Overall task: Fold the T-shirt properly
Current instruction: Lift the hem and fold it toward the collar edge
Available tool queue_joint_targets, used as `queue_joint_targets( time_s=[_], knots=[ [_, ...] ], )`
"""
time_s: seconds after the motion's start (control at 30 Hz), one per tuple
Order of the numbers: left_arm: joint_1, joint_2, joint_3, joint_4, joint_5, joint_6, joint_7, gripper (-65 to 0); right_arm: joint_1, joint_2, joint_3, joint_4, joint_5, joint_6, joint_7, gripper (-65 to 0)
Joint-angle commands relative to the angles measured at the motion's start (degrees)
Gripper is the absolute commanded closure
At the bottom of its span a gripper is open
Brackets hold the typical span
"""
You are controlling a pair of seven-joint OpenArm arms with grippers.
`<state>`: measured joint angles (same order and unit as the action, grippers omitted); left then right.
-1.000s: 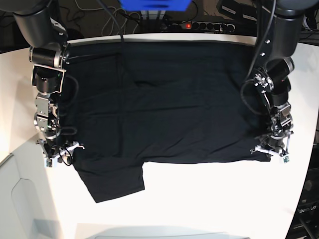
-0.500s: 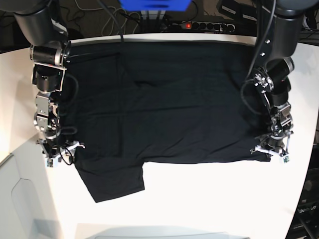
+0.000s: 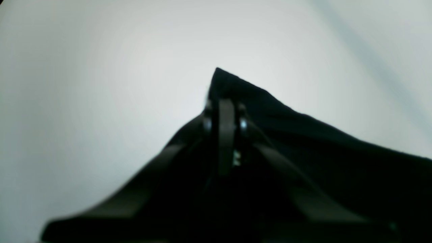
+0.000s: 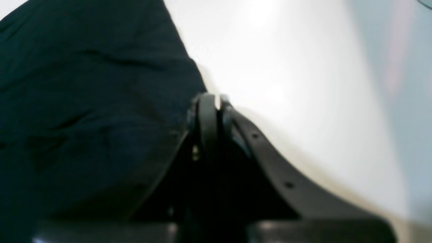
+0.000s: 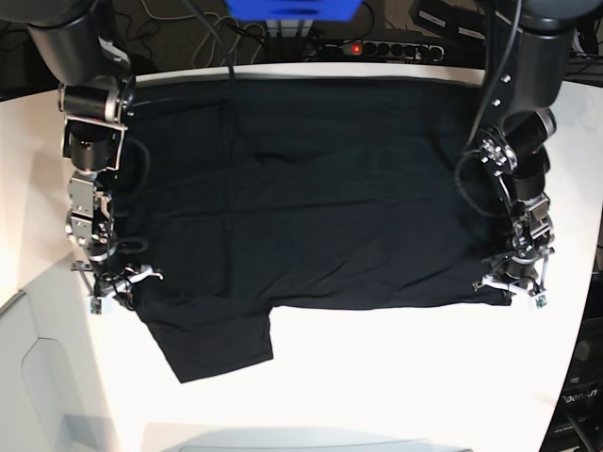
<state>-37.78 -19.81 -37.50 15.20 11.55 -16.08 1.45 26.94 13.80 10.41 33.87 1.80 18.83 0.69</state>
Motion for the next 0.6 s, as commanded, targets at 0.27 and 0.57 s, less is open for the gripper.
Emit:
queue_joint_targets(
  time_s=[0.27, 0.57],
  knots=[
    [-0.4, 1.3, -0.3, 5.4, -0.2, -0.1, -0.6, -0.2, -3.8, 0.4, 0.4, 13.8, -1.6, -0.2, -4.2, 0.0],
    [5.3, 5.2, -0.3, 18.9, -0.2, -0.1, -0.5, -0.2, -6.9, 0.3, 0.9, 22.3, -1.5, -0.2, -4.2, 0.0]
  ],
)
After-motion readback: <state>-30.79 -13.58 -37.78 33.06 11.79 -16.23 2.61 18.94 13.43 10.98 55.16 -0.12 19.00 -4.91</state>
